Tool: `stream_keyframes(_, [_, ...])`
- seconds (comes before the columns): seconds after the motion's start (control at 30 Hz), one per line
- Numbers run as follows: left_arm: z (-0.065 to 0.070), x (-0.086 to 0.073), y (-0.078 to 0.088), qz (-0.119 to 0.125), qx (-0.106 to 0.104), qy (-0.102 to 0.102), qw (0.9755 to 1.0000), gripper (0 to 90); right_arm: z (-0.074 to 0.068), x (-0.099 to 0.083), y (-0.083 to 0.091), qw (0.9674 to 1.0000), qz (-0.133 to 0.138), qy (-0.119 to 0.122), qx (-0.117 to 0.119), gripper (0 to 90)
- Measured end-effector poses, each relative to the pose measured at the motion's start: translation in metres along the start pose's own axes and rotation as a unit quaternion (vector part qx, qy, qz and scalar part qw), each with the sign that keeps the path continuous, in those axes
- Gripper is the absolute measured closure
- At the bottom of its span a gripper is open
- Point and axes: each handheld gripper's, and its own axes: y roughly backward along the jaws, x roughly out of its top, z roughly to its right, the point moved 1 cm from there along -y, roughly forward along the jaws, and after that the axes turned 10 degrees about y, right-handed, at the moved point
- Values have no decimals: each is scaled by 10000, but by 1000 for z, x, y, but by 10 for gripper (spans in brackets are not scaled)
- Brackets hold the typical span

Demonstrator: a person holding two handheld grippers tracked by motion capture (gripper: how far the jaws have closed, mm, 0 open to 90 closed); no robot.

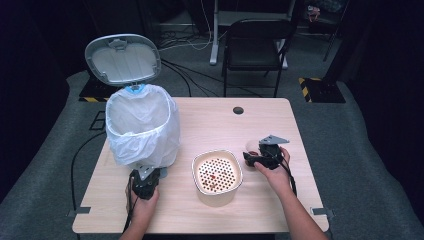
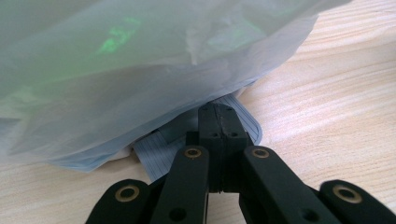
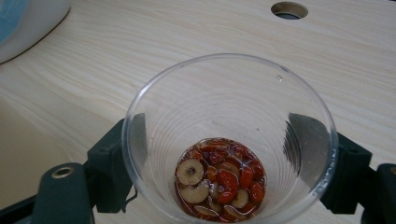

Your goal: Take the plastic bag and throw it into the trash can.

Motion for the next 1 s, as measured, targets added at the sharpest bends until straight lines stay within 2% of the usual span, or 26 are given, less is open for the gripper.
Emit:
stream_keyframes(0.03, [1, 0, 0, 44, -21, 55, 10000, 900, 0, -1, -1, 10000, -9, -20, -5, 217])
stream_keyframes(0.1, [0, 0, 0, 0, 11, -21, 10000, 900, -1, -2, -3, 10000, -47, -17, -6, 226])
stream_keyframes(0.3, [0, 0, 0, 1, -2, 7, 10000, 900, 1, -5, -6, 10000, -44, 53, -19, 248])
stream_keyframes(0.37, [1, 0, -1, 88, -31, 89, 9999, 900, 1, -4, -6, 9999, -18, 112, -63, 258])
stream_keyframes(0.4, [0, 0, 0, 13, 12, -3, 10000, 900, 0, -4, -6, 9999, -7, 139, -80, 259])
stream_keyframes(0.5, [1, 0, -1, 63, -29, 82, 9999, 900, 0, -3, -6, 9998, -27, 179, -118, 260])
stream_keyframes(0.67, [0, 0, 0, 40, -12, 27, 10000, 900, 1, 2, -3, 9997, 5, 220, -113, 260])
stream_keyframes(0.73, [1, 0, -1, 97, -26, 92, 9999, 900, 1, 4, -2, 9995, 24, 279, -119, 260])
stream_keyframes(1.0, [1, 0, -1, 77, -31, 75, 9999, 900, 2, 7, 2, 9992, 131, 345, -148, 288])
